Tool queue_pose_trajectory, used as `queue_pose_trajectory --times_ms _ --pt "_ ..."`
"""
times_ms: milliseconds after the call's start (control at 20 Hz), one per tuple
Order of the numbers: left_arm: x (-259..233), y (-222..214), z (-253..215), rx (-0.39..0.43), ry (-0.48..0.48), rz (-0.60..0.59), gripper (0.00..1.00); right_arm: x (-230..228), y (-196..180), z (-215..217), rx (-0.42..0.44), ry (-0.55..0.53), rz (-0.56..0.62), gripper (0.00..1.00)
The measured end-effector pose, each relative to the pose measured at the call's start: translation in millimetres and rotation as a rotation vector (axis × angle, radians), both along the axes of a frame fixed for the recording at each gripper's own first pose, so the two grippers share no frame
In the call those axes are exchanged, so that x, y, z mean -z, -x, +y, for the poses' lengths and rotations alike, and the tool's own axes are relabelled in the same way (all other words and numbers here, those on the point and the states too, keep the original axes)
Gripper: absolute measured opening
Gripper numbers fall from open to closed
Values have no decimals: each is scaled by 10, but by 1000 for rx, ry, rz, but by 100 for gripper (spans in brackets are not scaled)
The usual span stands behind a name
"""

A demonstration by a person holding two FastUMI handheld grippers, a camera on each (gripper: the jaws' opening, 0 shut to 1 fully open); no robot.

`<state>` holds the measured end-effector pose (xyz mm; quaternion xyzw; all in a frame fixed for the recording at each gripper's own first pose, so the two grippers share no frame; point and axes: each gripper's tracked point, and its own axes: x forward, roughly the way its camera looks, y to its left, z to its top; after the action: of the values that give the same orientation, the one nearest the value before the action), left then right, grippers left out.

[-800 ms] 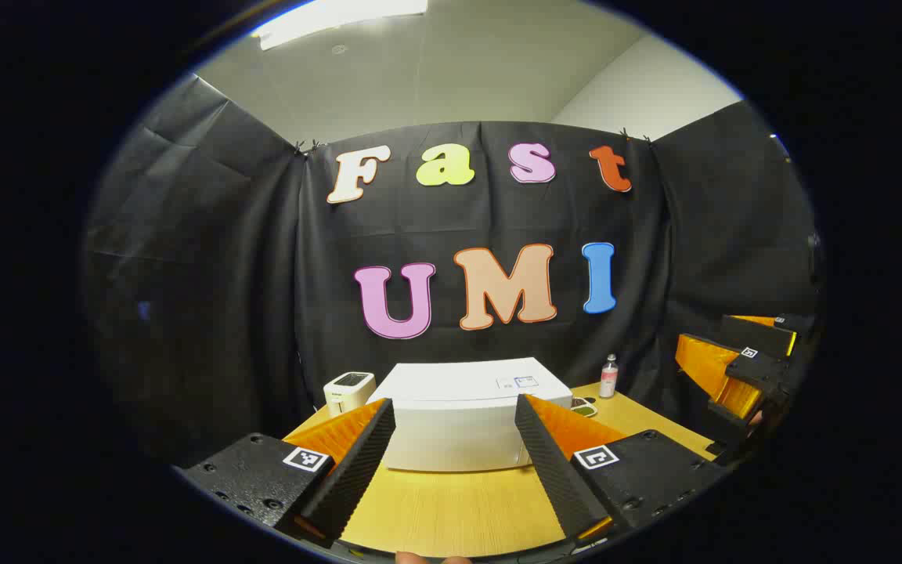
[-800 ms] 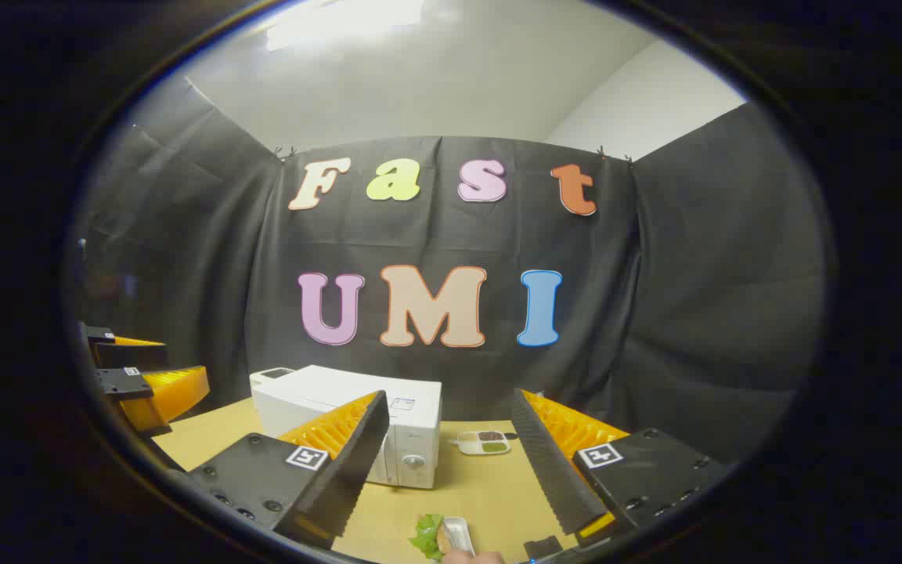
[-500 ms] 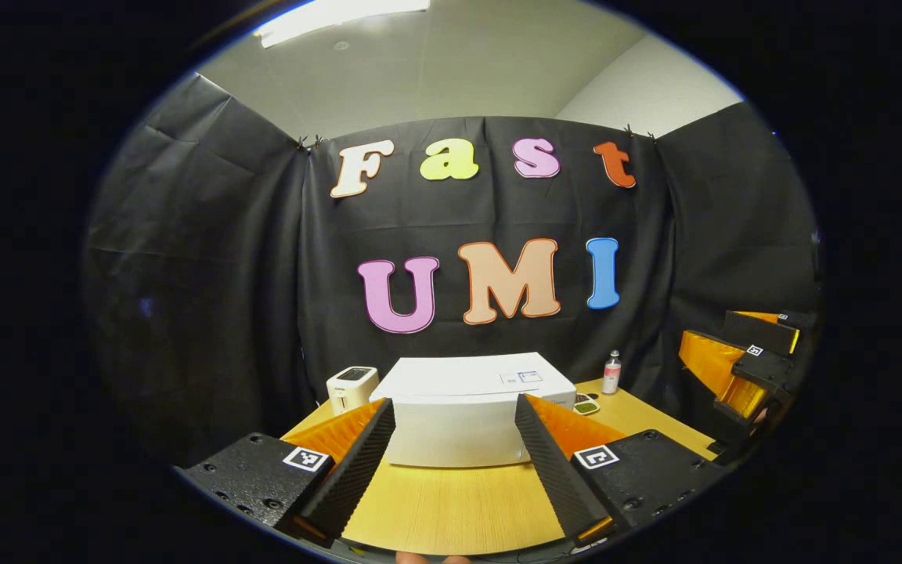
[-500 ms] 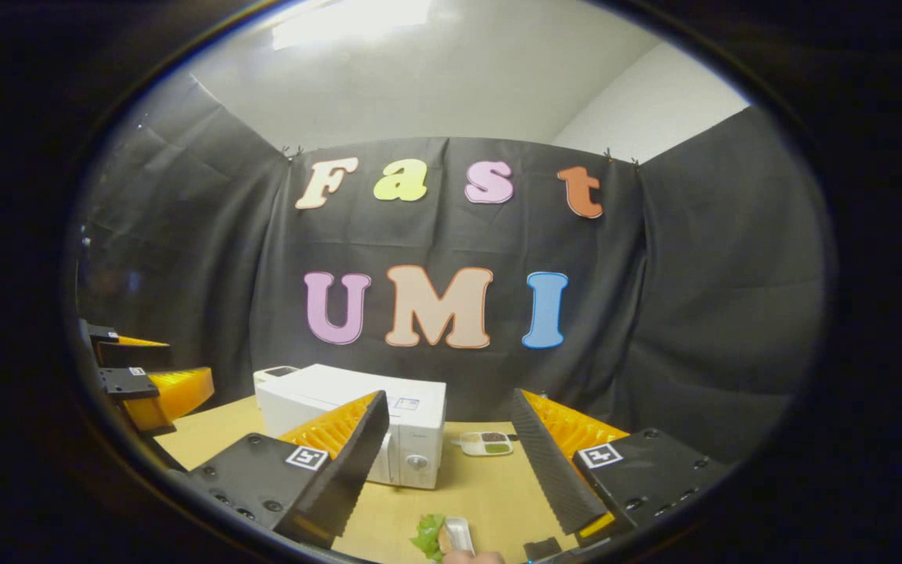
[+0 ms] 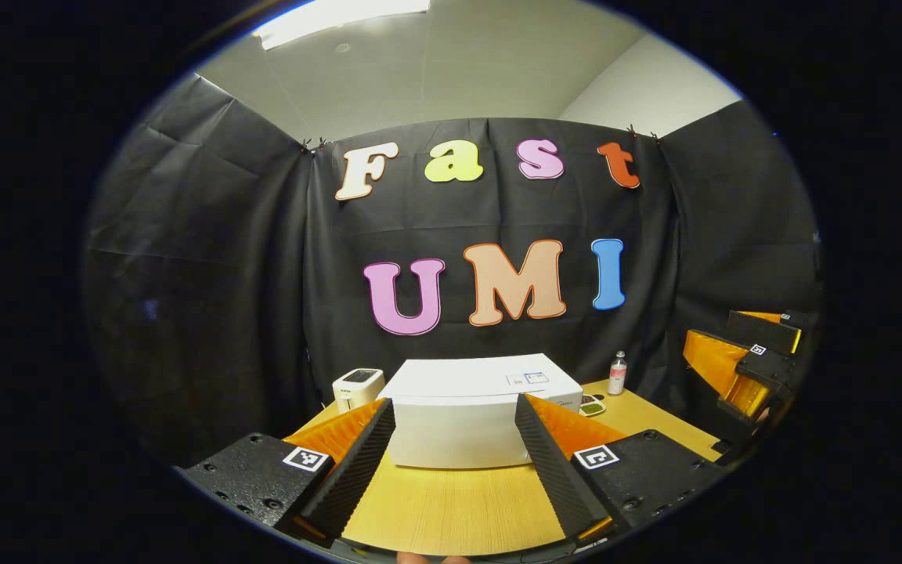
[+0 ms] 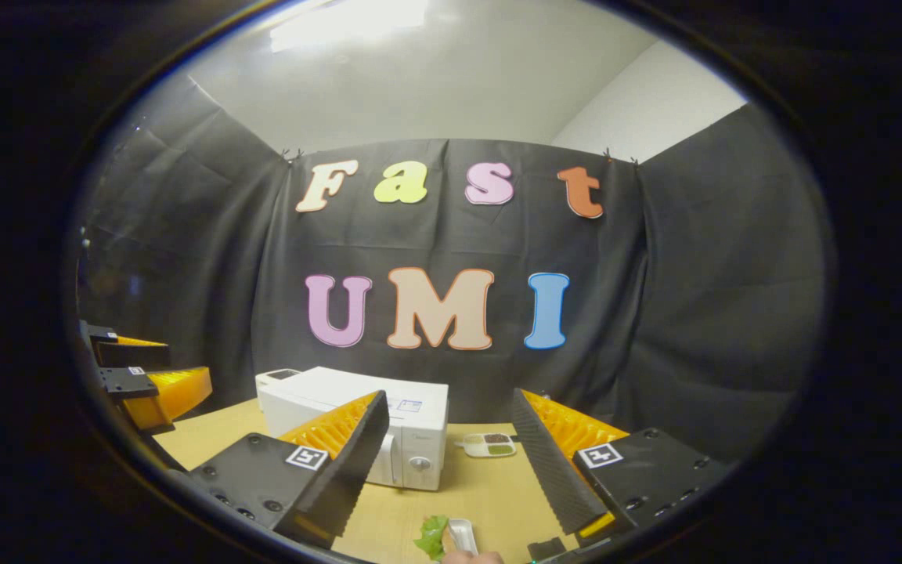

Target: Open the microwave oven with the left hand, put the food in, and close the microwave oven.

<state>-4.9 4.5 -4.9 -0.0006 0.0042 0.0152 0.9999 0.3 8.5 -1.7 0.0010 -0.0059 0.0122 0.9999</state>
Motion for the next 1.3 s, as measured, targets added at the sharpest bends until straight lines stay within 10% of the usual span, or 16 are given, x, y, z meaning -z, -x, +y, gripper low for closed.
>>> queue_pose_trajectory --times_ms 1300 --pt "544 -307 -385 75 110 88 98 180 -64 -217 38 20 43 96"
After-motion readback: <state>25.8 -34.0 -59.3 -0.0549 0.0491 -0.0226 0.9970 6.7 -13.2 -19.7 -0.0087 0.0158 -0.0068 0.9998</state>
